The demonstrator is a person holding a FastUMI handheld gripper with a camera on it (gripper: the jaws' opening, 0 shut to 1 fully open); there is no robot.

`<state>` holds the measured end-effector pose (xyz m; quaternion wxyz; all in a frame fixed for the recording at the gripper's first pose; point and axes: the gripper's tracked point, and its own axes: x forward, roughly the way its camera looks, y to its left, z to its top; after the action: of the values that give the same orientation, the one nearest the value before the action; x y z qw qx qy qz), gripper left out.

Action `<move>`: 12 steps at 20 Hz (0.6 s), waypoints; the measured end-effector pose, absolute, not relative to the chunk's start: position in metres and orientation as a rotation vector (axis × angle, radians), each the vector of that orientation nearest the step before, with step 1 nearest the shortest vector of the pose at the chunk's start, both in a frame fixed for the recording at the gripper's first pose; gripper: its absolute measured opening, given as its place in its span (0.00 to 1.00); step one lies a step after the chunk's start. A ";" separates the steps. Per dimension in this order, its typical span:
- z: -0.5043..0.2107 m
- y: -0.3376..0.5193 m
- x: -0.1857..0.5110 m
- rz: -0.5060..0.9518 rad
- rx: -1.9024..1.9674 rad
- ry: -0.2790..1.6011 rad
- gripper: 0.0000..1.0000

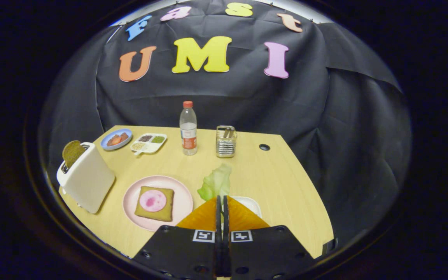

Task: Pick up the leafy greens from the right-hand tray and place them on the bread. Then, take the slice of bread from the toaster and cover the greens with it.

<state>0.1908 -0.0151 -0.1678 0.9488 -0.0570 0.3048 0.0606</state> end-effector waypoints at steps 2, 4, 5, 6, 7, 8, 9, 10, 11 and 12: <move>-0.164 0.006 0.186 0.148 -0.129 0.618 0.00; -0.162 0.028 0.180 0.175 -0.148 0.616 0.01; -0.161 0.040 0.178 0.191 -0.154 0.615 0.01; -0.162 0.053 0.176 0.206 -0.160 0.617 0.01; -0.163 0.066 0.173 0.222 -0.166 0.616 0.01; -0.164 0.077 0.170 0.240 -0.174 0.617 0.01; -0.165 0.090 0.168 0.256 -0.183 0.614 0.00; -0.167 0.103 0.166 0.274 -0.190 0.613 0.00; -0.169 0.117 0.164 0.294 -0.194 0.616 0.01; -0.173 0.129 0.162 0.312 -0.202 0.624 0.00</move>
<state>0.1623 0.1293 -0.1727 0.9347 -0.0987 0.3054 0.1527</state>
